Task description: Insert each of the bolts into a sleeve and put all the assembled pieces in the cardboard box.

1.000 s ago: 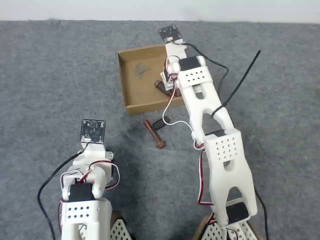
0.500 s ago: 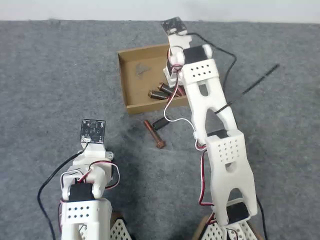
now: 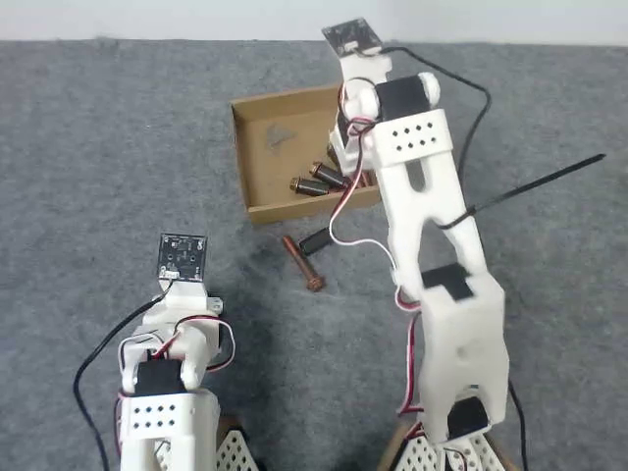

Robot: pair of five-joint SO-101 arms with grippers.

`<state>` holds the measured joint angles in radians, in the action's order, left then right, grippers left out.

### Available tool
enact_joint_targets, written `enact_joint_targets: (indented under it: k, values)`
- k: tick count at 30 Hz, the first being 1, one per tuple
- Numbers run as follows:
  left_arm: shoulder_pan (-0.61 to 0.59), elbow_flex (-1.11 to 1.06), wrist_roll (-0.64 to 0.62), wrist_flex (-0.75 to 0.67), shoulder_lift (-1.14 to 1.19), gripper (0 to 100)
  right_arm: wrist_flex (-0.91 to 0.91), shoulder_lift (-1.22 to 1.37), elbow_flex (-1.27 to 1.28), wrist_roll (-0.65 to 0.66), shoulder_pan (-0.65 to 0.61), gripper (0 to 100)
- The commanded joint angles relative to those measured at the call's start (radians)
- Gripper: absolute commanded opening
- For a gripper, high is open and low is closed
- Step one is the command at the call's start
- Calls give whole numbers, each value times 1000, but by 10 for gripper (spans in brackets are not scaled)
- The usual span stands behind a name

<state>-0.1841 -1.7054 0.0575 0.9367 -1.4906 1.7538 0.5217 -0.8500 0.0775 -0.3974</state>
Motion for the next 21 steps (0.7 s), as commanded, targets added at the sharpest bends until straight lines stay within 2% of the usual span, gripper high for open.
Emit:
enact_joint_targets:
  k: [1,12,18,21]
  values:
    - [-8,39,6,-29,-23,10,35,-225,187,26,-41,6]
    - [-8,38,8,-29,-23,10,-4,-676,790,227,-119,11]
    - [-8,38,8,-29,-23,10,-199,-881,1138,316,-128,17]
    - [-8,38,8,-29,-23,10,-311,-964,1318,419,-128,16]
